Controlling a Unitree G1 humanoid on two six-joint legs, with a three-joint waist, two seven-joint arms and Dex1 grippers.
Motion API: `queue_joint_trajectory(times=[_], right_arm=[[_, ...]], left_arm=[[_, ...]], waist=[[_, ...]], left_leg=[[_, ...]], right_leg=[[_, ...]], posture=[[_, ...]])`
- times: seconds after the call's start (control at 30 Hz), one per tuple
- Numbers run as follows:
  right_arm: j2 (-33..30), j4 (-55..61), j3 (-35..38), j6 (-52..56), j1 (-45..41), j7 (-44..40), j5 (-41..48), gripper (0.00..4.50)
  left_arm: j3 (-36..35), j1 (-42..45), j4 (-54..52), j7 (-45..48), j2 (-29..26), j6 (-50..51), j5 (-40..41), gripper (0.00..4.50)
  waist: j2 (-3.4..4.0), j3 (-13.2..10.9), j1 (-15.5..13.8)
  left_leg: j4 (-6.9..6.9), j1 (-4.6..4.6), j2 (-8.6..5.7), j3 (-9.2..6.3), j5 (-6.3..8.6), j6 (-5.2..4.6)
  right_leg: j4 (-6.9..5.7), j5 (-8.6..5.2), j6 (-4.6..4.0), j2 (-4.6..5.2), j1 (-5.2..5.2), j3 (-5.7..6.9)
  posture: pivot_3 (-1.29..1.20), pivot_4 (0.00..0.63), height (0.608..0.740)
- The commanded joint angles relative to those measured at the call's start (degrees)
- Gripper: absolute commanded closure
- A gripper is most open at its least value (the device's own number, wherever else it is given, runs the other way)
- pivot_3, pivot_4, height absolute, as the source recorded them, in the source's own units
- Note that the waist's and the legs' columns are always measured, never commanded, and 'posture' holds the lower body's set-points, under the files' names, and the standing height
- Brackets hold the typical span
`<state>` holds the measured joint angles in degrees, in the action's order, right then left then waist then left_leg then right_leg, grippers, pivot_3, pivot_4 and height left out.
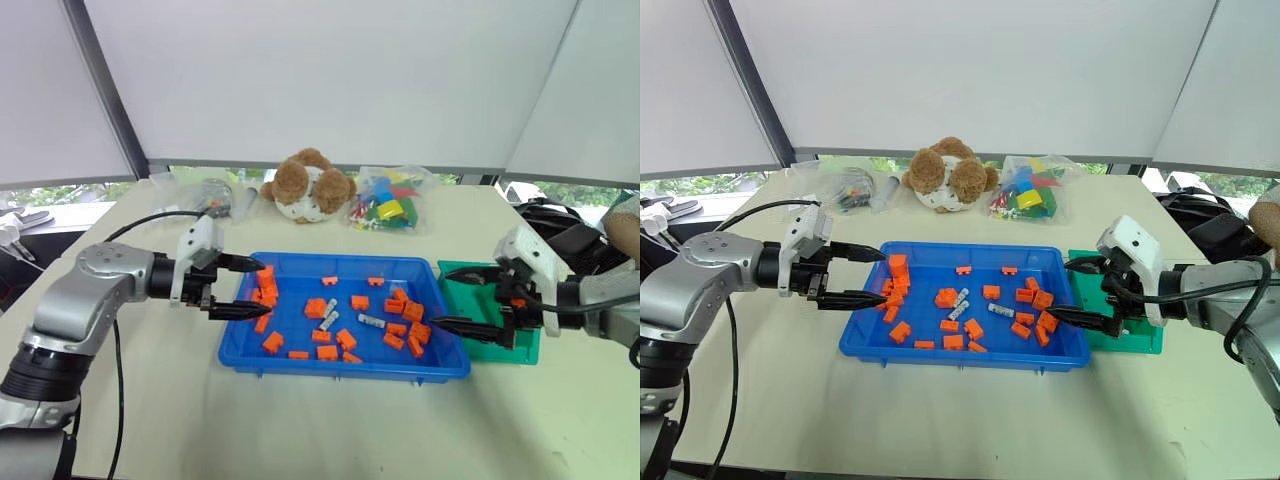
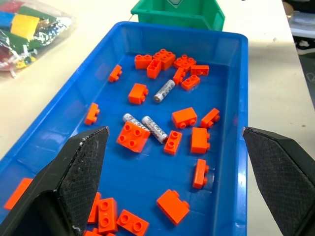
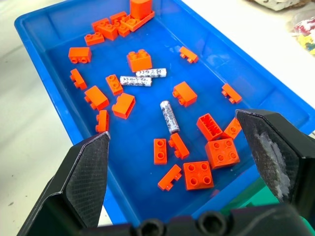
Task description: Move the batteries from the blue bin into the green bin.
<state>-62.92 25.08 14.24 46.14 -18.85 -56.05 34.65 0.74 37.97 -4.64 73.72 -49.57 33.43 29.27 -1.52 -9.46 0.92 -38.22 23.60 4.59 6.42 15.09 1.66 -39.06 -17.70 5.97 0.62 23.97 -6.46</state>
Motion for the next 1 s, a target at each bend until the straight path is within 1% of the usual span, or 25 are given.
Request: queue_joint_trajectory(times=[0.03, 0.5, 0.77, 0.83, 1.0], right_arm=[[-0.99, 0.42, 0.54, -0.48, -1.49, -0.32, 0.37, 0.04], [-0.48, 0.15, -1.11, 0.44, -3.67, 0.0, 0.51, 0.04], [0.3, -1.97, -5.02, 0.33, -6.67, 0.49, -0.93, 0.04], [2.96, -3.19, -7.88, 1.8, -9.66, 2.19, -0.85, 0.04], [14.31, -8.32, -19.69, 4.78, -18.87, 7.35, -5.06, 0.04]], left_arm=[[-2.49, 0.26, -1.66, -0.93, -0.5, 0.56, 1.3, 0.0], [-2.37, -0.9, -3.19, -1.61, -0.63, 1.47, 2.57, 0.0], [-1.97, -0.48, -2.57, -1.59, -0.48, 0.81, 2.2, 0.0], [-1.85, -0.24, -2.24, -1.43, -0.5, 0.56, 2.02, 0.0], [-1.48, 0.44, -1.37, -1.07, -0.41, -0.01, 1.53, 0.0]], waist=[[0.0, 0.0, 0.0], [0.0, 0.0, 0.02], [0.0, 0.0, 0.06], [0.0, 0.0, 0.12], [0.0, 0.0, 0.58]], left_leg=[[0.0, 0.0, 0.0, 0.0, 0.0, 0.0], [0.0, 0.0, 0.0, -0.03, 0.0, 0.0], [0.0, 0.0, 0.0, -0.04, 0.0, 0.0], [0.0, 0.0, 0.0, -0.03, 0.0, 0.0], [0.02, 0.0, 0.03, -0.03, 0.0, 0.0]], right_leg=[[0.0, 0.0, 0.0, 0.0, 0.0, 0.0], [0.0, 0.0, 0.0, 0.0, 0.0, 0.02], [0.0, 0.0, -0.01, 0.0, 0.01, 0.03], [0.0, 0.0, -0.01, 0.0, 0.01, 0.02], [-0.03, 0.0, -0.02, -0.04, 0.07, 0.04]], posture=[[0.0, 0.15, 0.731], [0.0, 0.15, 0.731], [0.0, 0.15, 0.731], [0.0, 0.15, 0.731], [0.0, 0.15, 0.731]])
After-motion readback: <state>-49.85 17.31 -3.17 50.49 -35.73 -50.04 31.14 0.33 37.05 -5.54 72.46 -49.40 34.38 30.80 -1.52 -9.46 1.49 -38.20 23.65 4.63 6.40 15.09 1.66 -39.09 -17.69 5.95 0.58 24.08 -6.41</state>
